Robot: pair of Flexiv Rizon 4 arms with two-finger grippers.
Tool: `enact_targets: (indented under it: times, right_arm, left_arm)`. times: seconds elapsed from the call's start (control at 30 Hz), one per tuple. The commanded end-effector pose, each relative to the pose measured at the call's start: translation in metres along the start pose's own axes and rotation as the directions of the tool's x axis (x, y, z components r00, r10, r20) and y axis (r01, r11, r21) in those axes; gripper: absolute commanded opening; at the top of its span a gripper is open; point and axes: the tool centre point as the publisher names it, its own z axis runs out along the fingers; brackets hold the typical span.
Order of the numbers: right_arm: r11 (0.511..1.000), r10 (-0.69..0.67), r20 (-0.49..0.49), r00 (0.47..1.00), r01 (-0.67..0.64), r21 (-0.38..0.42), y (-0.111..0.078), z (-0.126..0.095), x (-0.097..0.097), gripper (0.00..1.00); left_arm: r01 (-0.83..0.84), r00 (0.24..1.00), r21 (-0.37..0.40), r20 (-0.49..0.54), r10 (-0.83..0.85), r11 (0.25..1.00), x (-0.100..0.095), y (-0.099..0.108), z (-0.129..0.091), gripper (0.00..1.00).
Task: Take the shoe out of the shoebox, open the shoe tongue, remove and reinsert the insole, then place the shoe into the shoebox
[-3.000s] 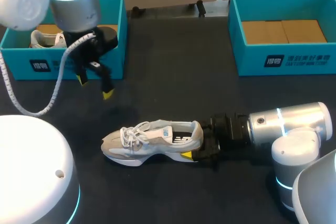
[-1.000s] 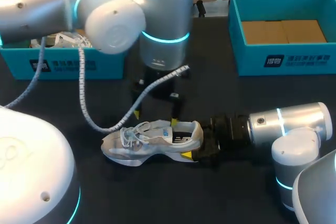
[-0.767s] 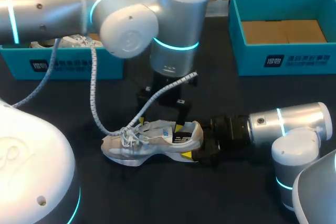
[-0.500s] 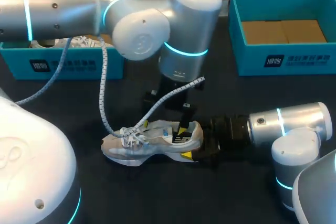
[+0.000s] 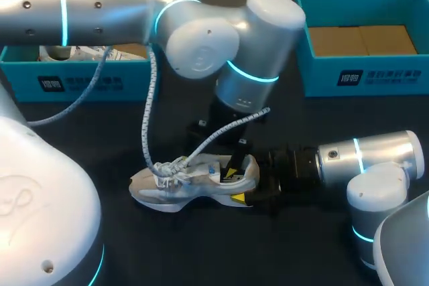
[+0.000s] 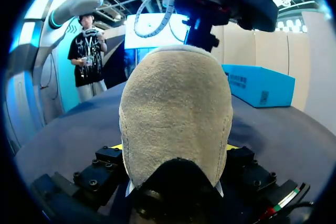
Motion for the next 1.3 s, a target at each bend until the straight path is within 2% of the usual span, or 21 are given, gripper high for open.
enact_targets:
  times: [0.03,0.4,0.7,1.03,1.27,1.3]
  right_arm:
    - [1.000,0.000,0.001,1.000,0.000,0.004,0.001,0.001,0.001,0.00]
    - [1.000,0.000,0.001,1.000,0.000,0.004,0.001,0.001,0.001,0.00]
    - [1.000,0.000,0.001,1.000,0.000,0.004,0.001,0.001,0.001,0.00]
    - [1.000,0.000,0.001,1.000,0.000,0.004,0.001,0.001,0.001,0.00]
    - [1.000,0.000,0.001,1.000,0.000,0.004,0.001,0.001,0.001,0.00]
    - [1.000,0.000,0.001,1.000,0.000,0.004,0.001,0.001,0.001,0.00]
  left_arm:
    - [0.004,0.999,-0.012,0.038,-0.003,1.000,0.007,-0.002,0.005,1.00]
    - [0.015,0.995,-0.055,0.101,-0.010,0.998,-0.008,-0.002,0.013,1.00]
    - [-0.001,0.990,-0.049,0.143,0.008,0.999,-0.020,0.003,0.013,1.00]
    - [-0.006,0.991,-0.023,0.134,0.009,1.000,-0.030,0.010,0.008,1.00]
    - [-0.002,0.993,-0.007,0.120,0.003,1.000,-0.037,0.014,0.006,0.83]
    - [0.000,0.993,-0.005,0.117,0.001,1.000,-0.039,0.014,0.006,0.74]
